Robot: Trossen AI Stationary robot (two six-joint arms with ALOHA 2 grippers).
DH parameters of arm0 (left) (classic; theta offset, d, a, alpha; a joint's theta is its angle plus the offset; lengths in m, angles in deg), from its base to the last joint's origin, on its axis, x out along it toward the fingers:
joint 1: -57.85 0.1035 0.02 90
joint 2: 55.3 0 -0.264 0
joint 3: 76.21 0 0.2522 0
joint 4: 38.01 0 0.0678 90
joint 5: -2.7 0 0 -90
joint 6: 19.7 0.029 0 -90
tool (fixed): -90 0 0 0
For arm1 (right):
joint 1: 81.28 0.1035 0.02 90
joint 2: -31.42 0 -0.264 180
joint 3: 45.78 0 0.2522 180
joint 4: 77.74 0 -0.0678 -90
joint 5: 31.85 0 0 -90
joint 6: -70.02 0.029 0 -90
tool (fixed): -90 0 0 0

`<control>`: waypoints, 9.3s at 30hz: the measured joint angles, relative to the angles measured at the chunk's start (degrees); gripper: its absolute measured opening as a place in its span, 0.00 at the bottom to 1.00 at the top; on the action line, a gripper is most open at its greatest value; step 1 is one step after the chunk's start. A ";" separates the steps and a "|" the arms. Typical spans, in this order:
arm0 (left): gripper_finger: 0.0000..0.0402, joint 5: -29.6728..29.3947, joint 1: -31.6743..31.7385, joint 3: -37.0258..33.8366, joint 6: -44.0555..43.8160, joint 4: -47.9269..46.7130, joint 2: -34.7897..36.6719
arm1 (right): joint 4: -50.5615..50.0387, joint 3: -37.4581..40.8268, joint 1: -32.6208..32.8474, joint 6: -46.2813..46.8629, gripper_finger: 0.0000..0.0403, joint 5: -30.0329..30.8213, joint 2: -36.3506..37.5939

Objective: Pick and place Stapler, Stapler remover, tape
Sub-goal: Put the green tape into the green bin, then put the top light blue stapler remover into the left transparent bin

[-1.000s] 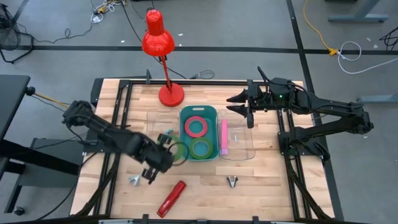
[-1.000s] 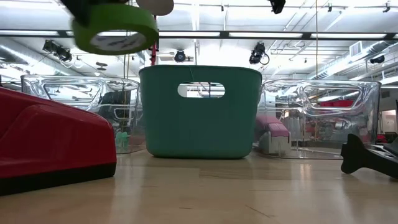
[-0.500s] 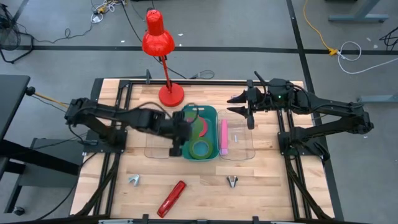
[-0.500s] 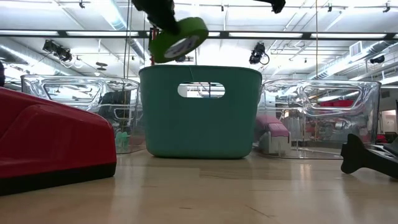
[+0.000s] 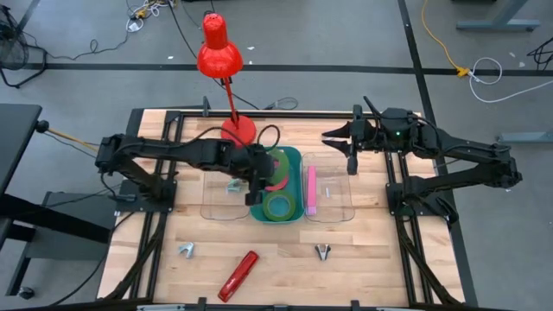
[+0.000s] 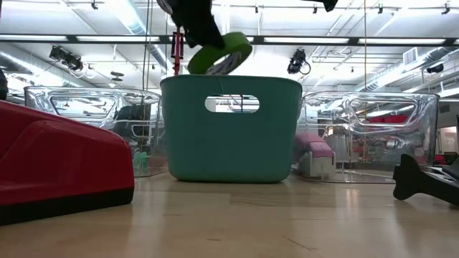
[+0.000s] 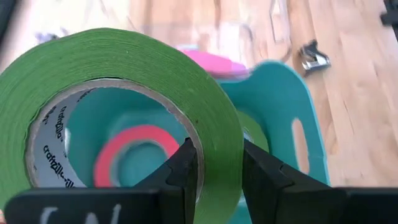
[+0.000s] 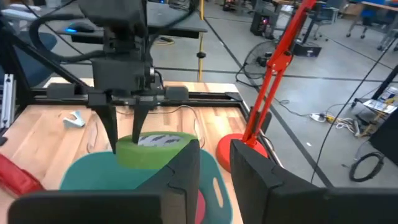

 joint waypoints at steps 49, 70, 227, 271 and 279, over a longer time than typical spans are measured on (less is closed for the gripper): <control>0.60 3.85 0.27 0.84 -0.79 3.39 -17.72 | -6.10 0.00 0.00 0.00 0.22 -0.02 -0.07; 0.53 -2.37 6.12 29.61 -1.27 -14.65 -17.58 | -11.18 0.00 -1.95 4.85 0.22 8.25 -0.06; 0.49 -19.81 10.54 1.18 -13.66 -2.74 17.17 | -4.55 0.00 -42.19 -24.06 0.00 -17.21 -39.08; 0.49 -15.88 5.39 1.18 -7.59 15.80 17.10 | 41.50 -0.07 -26.13 19.73 0.00 -55.09 -10.96; 0.49 -15.32 5.28 1.18 1.71 27.36 15.80 | 45.13 -0.07 -21.36 23.31 0.00 -51.43 -10.96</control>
